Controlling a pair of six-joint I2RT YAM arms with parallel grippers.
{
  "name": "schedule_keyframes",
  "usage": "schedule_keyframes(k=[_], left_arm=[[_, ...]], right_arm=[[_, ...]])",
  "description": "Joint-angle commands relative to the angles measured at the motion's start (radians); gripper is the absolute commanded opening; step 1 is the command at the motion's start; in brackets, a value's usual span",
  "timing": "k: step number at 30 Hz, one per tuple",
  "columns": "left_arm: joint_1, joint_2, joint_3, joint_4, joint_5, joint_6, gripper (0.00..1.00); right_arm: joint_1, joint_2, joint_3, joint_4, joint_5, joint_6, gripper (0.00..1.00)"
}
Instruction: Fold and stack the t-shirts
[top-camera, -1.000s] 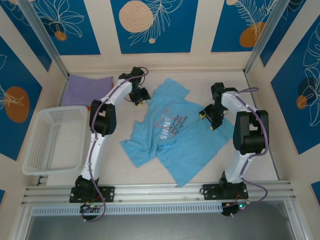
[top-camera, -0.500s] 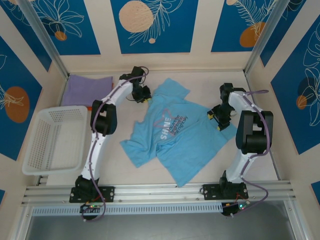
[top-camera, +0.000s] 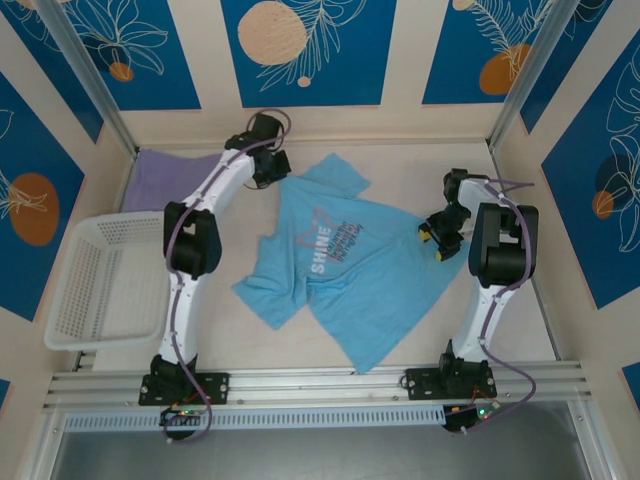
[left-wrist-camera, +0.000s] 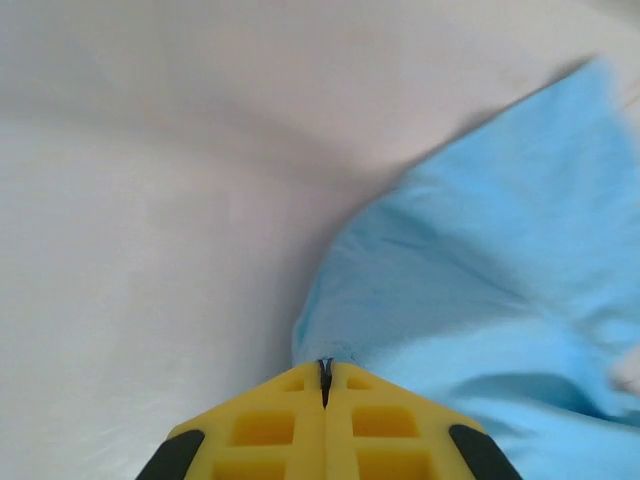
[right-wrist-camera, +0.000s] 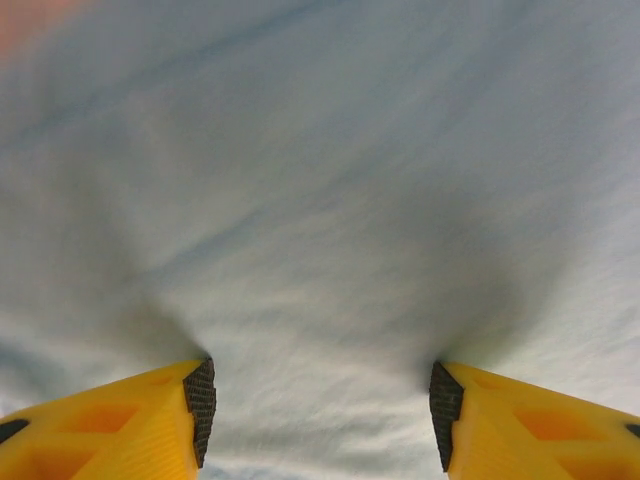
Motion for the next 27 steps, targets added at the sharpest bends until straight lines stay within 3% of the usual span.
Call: schedule_keyframes(k=[1,4,6,9,10,11,16,18,22,27], left_arm=[[0.018,-0.114,0.006,0.003,-0.186,0.052,0.00],[0.018,-0.077,0.059,-0.047,-0.231,0.060,0.00],[0.020,-0.012,0.126,-0.077,-0.199,0.062,0.00],[0.023,0.107,0.257,-0.167,-0.186,0.036,0.24],[0.026,0.139,0.295,-0.207,-0.197,0.020,0.36],[0.031,0.163,0.327,-0.248,-0.207,0.010,0.54],[0.057,0.136,0.316,-0.331,-0.240,0.024,0.84],[0.057,0.075,0.240,-0.333,-0.270,0.035,0.86],[0.058,-0.122,-0.070,-0.225,-0.245,0.027,0.85],[0.058,-0.309,-0.485,-0.088,-0.088,0.058,0.54]], right_arm=[[0.010,0.043,0.073,-0.004,-0.053,-0.028,0.60],[0.025,0.100,0.140,-0.017,-0.064,-0.040,0.59],[0.034,0.139,0.185,-0.031,-0.060,-0.048,0.58],[0.043,0.182,0.238,-0.056,-0.066,-0.046,0.58],[0.048,0.184,0.246,-0.064,-0.070,-0.043,0.58],[0.054,0.178,0.249,-0.064,-0.070,-0.042,0.58],[0.088,0.094,0.200,-0.033,-0.064,-0.029,0.60],[0.093,0.073,0.168,-0.014,-0.072,-0.016,0.60],[0.091,0.100,0.173,-0.024,-0.080,-0.012,0.60],[0.067,0.155,0.222,-0.067,-0.071,-0.002,0.61]])
